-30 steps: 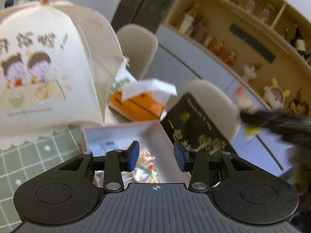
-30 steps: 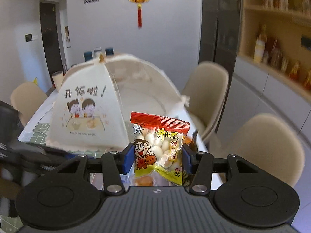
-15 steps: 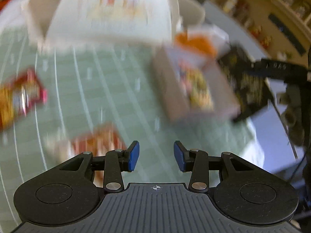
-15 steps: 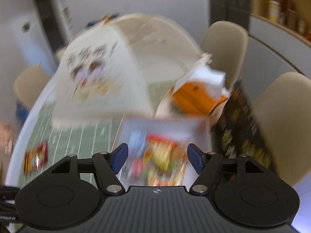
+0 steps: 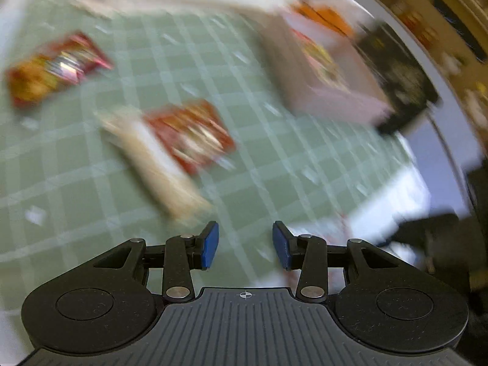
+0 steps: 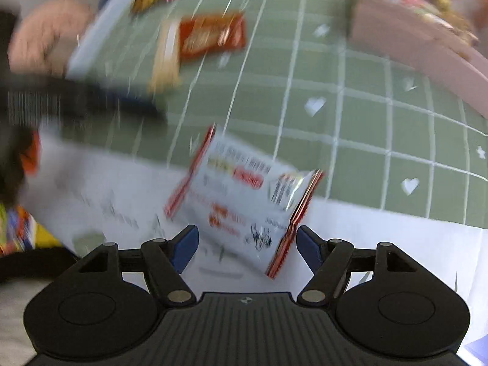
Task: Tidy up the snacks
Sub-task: 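Grasp the clear rice bar packet with the left gripper while the right gripper grasps the white snack bag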
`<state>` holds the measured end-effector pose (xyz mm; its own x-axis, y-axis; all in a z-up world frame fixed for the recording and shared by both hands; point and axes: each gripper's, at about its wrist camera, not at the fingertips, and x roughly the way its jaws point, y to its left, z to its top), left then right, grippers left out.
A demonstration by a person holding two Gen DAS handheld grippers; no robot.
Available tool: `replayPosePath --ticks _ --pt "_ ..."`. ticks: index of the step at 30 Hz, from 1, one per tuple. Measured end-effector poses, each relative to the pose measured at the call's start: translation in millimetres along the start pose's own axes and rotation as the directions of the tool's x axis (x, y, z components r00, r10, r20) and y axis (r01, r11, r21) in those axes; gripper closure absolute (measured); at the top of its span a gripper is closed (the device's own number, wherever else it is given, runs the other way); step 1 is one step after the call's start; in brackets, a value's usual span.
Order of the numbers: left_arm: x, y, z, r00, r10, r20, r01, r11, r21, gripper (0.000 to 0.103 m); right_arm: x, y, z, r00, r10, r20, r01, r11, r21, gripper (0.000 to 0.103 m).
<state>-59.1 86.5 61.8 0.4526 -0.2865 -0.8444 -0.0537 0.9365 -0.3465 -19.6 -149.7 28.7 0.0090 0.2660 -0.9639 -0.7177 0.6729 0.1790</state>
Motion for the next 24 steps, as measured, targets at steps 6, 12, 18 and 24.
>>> replayPosePath --ticks 6,12,18,24 --pt "-16 26 14 0.979 0.144 0.141 -0.121 0.979 -0.165 0.059 0 0 8 0.948 -0.274 0.161 0.289 0.954 -0.08 0.031" --pt "-8 33 30 0.975 0.152 0.164 -0.109 0.964 -0.244 0.059 -19 -39 18 0.905 -0.347 0.245 0.318 0.936 0.151 0.031" --pt "27 29 63 0.968 0.186 0.171 -0.164 0.977 -0.133 0.059 -24 -40 -4 0.925 -0.27 0.269 0.217 0.953 0.211 0.031" --pt "56 31 77 0.987 0.115 0.111 -0.098 0.984 -0.152 0.06 -26 -45 -22 0.933 -0.211 0.292 0.137 0.957 0.256 0.031"
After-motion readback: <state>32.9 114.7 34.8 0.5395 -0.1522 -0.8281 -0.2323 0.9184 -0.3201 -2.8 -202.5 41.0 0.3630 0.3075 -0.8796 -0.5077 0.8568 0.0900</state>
